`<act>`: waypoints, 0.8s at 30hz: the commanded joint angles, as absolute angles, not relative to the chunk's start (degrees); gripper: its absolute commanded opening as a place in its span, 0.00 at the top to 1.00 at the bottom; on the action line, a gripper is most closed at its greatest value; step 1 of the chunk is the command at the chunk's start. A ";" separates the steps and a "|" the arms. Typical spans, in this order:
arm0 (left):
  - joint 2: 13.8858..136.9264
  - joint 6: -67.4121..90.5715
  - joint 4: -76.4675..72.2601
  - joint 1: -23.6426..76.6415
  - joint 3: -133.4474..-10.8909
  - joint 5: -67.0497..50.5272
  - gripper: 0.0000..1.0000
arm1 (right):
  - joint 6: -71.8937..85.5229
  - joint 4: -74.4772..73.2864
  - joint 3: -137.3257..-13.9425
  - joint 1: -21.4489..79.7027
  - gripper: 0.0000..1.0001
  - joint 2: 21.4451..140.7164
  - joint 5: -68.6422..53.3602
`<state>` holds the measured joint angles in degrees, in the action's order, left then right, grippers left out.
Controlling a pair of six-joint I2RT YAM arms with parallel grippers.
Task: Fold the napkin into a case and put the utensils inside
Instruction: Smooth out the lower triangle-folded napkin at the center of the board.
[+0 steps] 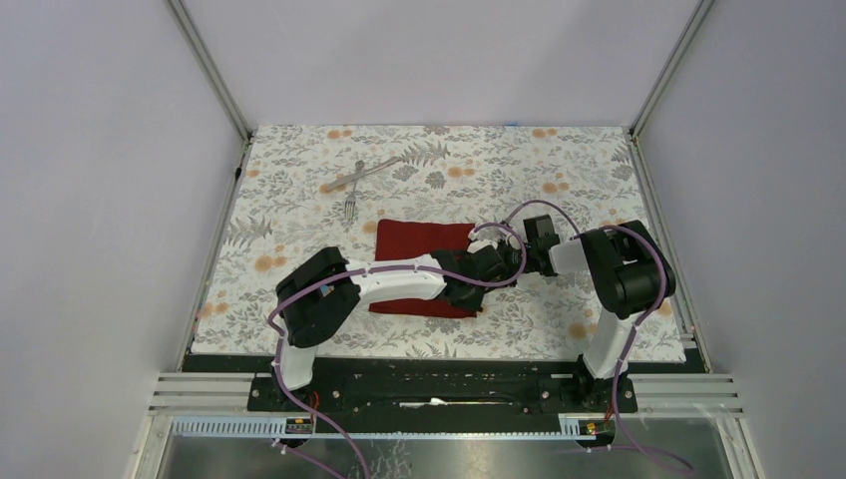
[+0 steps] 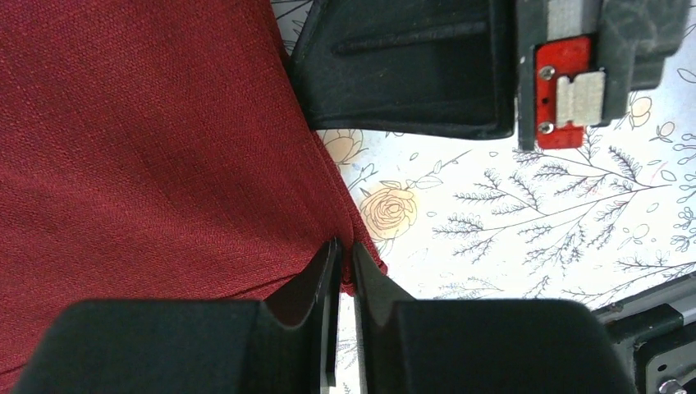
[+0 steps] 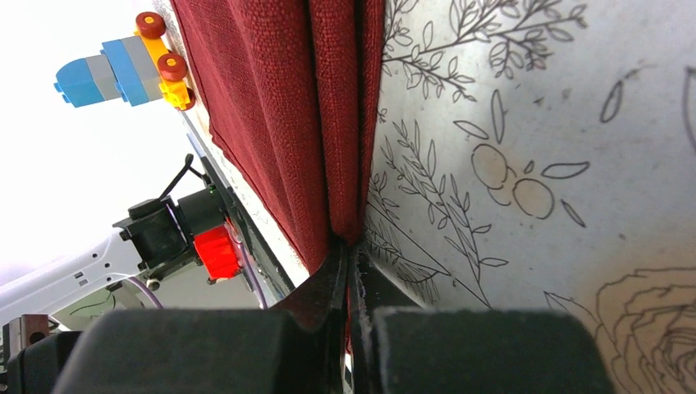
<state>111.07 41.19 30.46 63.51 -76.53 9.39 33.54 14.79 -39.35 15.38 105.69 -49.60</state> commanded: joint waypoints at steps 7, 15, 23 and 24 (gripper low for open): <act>99.31 41.51 31.88 63.29 -76.07 9.97 0.57 | 31.08 11.07 -39.25 15.91 0.82 104.68 -45.11; 84.23 41.15 26.75 47.82 -58.97 4.07 0.61 | 26.39 -1.51 -37.19 15.82 0.54 95.55 -38.81; 83.13 38.38 22.93 39.19 -51.13 1.97 0.63 | 25.94 -3.80 -32.28 20.26 0.40 88.22 -41.43; 83.18 38.40 22.66 38.91 -50.67 2.12 0.63 | 25.85 -3.94 -32.65 21.99 0.39 88.73 -41.36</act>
<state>83.37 40.32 26.81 39.35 -51.59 3.57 28.42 0.25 -32.93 16.80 89.08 -42.96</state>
